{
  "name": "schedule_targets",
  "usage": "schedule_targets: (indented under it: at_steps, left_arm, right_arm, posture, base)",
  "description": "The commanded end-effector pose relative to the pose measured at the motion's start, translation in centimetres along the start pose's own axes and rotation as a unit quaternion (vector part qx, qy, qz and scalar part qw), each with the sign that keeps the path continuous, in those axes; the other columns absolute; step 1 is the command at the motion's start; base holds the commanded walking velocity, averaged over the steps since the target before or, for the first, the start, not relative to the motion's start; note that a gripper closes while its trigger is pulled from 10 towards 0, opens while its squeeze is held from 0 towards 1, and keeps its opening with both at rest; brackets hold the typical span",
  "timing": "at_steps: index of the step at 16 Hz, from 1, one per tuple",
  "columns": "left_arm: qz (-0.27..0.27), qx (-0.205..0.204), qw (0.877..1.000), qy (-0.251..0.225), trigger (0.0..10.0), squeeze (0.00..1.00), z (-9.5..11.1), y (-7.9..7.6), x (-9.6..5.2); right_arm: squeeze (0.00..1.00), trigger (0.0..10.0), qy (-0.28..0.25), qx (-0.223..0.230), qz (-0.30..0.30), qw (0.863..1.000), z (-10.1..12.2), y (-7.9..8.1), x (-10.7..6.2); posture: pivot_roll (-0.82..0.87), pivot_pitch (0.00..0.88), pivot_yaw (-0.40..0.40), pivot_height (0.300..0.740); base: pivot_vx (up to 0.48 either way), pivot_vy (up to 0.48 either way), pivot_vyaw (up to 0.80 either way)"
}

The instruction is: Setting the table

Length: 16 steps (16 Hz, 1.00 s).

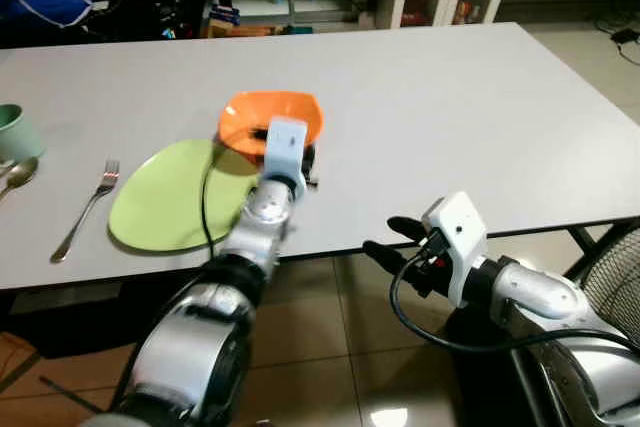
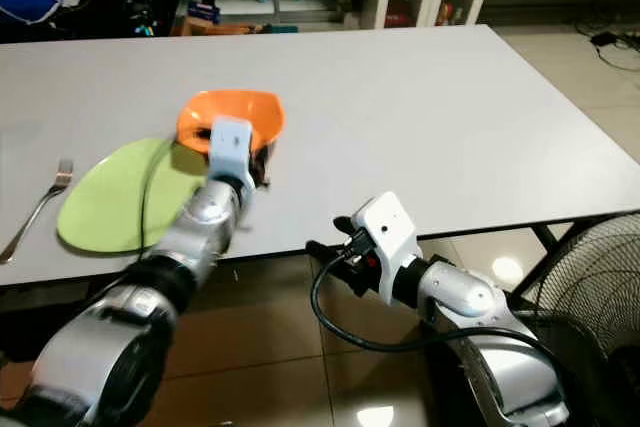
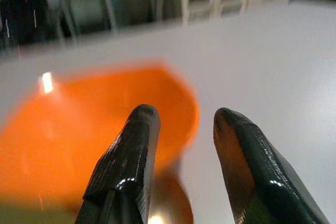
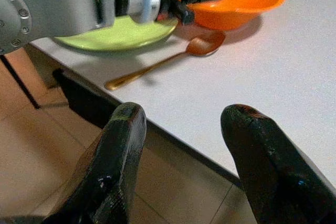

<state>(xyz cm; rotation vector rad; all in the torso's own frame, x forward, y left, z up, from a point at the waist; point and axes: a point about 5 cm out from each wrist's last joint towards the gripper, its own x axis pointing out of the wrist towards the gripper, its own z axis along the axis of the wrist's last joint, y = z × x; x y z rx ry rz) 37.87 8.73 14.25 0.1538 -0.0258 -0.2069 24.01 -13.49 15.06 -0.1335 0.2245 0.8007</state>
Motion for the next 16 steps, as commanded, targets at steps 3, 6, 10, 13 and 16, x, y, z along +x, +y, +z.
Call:
schedule_targets:
  at_steps: [3, 6, 10, 13, 16]
  left_arm:
    - [-0.038, 0.05, 0.993, -0.104, 10.0, 0.0, 3.8, 1.2, -2.6]
    - [0.004, 0.066, 0.991, -0.118, 10.0, 0.0, 4.3, 3.8, -6.2]
    - [0.061, 0.087, 0.992, -0.069, 10.0, 0.0, 1.9, 6.7, -8.5]
    - [0.072, 0.07, 0.994, -0.051, 10.0, 0.0, 2.1, 6.3, -8.6]
    - [0.066, 0.061, 0.996, -0.028, 10.0, 0.0, 1.8, 5.5, -8.6]
  right_arm:
    - [0.0, 10.0, -0.052, 0.026, -0.03, 0.998, 1.5, -0.3, -1.0]
    - [0.0, 10.0, -0.12, 0.093, -0.147, 0.977, 2.2, -1.6, -1.1]
    - [0.0, 10.0, -0.135, 0.16, -0.274, 0.939, 1.2, -3.2, -0.5]
    - [0.0, 10.0, -0.133, 0.176, -0.299, 0.928, 1.0, -3.4, 0.0]
    - [0.0, 10.0, -0.137, 0.177, -0.323, 0.92, 1.1, -3.8, 0.1]
  posture:
    - [-0.11, 0.0, 0.054, 0.74]
    - [-0.08, 0.0, 0.048, 0.74]
    - [-0.05, 0.0, 0.03, 0.74]
    - [-0.06, 0.0, 0.033, 0.74]
    - [-0.06, 0.0, 0.033, 0.74]
  base:
    - [0.0, 0.0, 0.0]
    - [0.0, 0.0, 0.0]
    - [0.0, 0.363, 0.0]
    - [0.0, 0.425, 0.0]
    - [0.0, 0.424, 0.0]
